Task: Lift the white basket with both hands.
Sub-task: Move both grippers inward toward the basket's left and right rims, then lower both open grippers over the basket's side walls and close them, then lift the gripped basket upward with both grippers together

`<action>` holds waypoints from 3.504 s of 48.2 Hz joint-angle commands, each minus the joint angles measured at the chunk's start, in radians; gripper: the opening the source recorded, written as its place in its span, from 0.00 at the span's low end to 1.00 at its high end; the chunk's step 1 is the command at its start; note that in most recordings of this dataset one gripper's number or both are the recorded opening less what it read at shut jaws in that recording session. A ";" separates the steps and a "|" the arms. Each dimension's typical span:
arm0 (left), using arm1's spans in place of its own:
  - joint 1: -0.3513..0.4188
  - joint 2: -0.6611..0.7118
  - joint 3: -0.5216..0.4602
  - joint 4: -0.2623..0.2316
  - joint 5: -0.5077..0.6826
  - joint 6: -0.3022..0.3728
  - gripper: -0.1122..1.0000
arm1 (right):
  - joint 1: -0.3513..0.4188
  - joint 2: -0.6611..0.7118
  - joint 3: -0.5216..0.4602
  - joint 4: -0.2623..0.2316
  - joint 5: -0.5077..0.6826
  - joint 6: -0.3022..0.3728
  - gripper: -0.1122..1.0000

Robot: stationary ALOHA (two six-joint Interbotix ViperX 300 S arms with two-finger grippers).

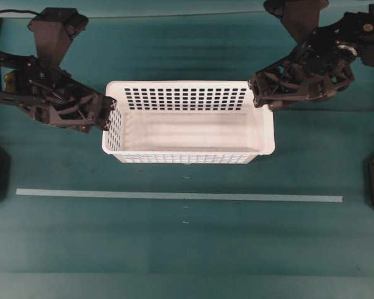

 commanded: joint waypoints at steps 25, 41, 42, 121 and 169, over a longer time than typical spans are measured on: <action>0.014 0.012 0.044 0.003 -0.009 -0.100 0.91 | 0.012 0.008 0.083 0.003 -0.163 0.199 0.96; 0.064 0.104 0.057 0.003 -0.092 -0.097 0.91 | 0.023 0.069 0.137 0.003 -0.233 0.270 0.96; 0.064 0.112 0.060 0.003 -0.101 -0.097 0.91 | 0.026 0.078 0.143 0.005 -0.249 0.273 0.96; 0.064 0.239 0.115 0.003 -0.267 -0.098 0.10 | 0.035 0.175 0.181 0.017 -0.403 0.278 0.25; 0.029 0.172 0.086 0.003 -0.195 -0.106 0.10 | 0.061 0.114 0.156 0.017 -0.321 0.276 0.25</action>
